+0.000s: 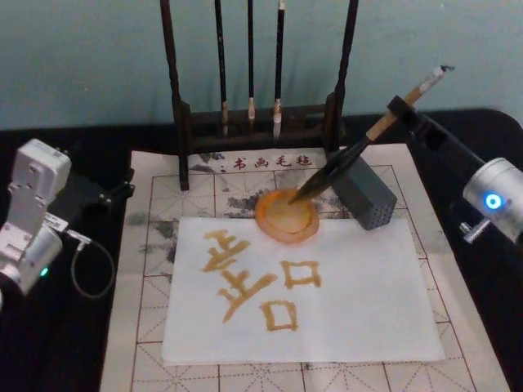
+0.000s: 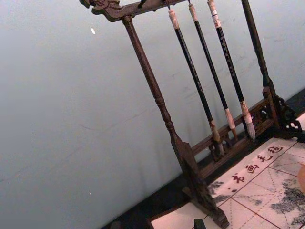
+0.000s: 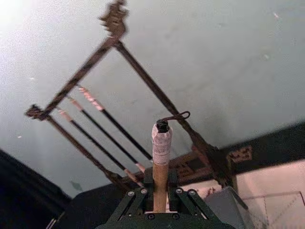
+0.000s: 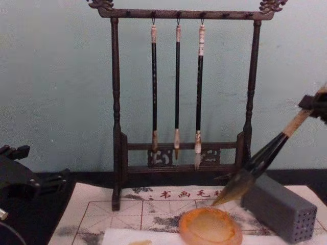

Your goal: Pick up the brush from the inkstone, write on the paper, then place the brush back to its original position.

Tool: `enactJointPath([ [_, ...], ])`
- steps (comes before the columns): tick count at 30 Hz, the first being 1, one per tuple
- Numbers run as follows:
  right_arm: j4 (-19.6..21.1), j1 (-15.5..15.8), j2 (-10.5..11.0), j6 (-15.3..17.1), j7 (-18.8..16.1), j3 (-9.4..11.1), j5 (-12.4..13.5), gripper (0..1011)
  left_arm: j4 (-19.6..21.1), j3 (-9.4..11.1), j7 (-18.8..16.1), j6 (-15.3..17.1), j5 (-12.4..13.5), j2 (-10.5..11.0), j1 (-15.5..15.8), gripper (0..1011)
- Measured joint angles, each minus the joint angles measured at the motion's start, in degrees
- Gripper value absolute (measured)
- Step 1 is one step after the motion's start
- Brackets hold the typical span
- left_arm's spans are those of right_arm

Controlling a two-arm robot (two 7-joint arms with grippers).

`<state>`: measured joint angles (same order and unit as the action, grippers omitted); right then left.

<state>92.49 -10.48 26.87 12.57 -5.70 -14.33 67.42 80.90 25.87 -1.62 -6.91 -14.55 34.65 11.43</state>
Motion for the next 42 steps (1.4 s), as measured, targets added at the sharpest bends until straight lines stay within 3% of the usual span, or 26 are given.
enactJointPath([
  [6,-3.17,-2.59,-2.27,2.52,5.43,-0.58,3.63,184,0.0,0.0,0.0,0.0,0.0,0.0,0.0,1001],
  [18,-7.77,-5.68,-5.78,2.9,13.17,-1.11,8.41,184,0.0,0.0,0.0,0.0,0.0,0.0,0.0,1001],
  [29,-9.64,-6.65,-6.7,1.6,16.48,-2.35,10.34,184,0.0,0.0,0.0,0.0,0.0,0.0,0.0,1001],
  [42,-10.96,-7.51,-6.54,0.57,17.76,-4.42,11.8,184,0.0,0.0,0.0,0.0,0.0,0.0,0.0,1001],
])
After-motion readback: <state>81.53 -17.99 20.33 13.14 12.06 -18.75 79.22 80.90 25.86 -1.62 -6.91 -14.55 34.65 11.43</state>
